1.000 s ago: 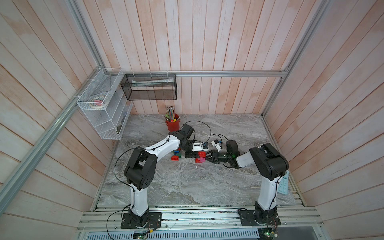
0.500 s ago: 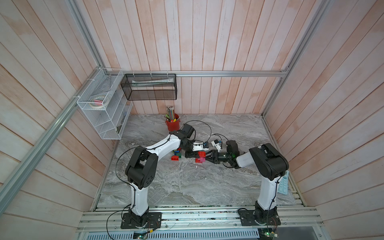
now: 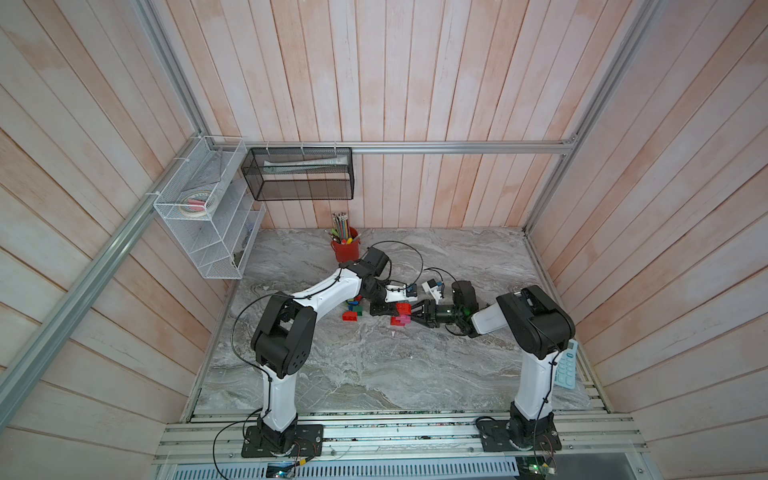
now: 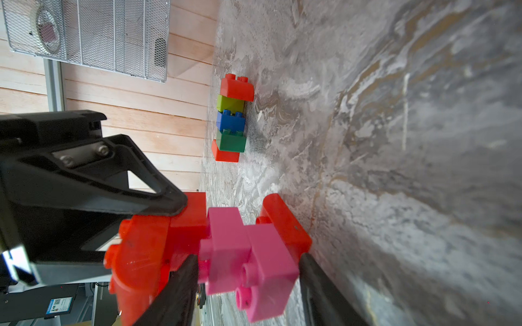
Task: Assemble the letter s with lego
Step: Assemble the lego brick with the lego brick.
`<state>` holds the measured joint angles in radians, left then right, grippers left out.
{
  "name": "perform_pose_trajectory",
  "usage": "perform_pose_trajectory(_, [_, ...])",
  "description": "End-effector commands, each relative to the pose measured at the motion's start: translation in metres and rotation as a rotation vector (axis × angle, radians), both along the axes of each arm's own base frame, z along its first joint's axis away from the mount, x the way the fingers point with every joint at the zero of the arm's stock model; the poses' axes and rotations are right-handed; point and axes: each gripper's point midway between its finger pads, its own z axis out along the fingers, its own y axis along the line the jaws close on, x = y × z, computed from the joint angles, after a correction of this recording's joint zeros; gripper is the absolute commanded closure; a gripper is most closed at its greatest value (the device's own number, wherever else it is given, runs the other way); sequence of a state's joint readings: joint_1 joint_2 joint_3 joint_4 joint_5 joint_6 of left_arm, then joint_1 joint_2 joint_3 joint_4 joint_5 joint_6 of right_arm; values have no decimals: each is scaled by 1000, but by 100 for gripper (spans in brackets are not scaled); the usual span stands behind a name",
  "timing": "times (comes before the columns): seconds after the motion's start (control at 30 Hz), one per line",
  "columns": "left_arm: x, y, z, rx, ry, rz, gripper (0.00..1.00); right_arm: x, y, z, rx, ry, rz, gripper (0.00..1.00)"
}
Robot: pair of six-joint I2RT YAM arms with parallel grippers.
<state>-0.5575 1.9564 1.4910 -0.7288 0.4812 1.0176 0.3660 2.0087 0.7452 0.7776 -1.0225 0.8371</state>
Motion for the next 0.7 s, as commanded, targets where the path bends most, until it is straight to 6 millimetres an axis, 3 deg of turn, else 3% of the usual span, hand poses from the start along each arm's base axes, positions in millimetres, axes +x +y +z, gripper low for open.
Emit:
perform_pose_trajectory(0.0, [-3, 24, -42, 162, 44, 19, 70, -8, -6, -29, -55, 85, -4, 42])
perform_pose_trajectory(0.67, [2, 20, -35, 177, 30, 34, 70, -14, -8, -4, 19, 17, 51, 38])
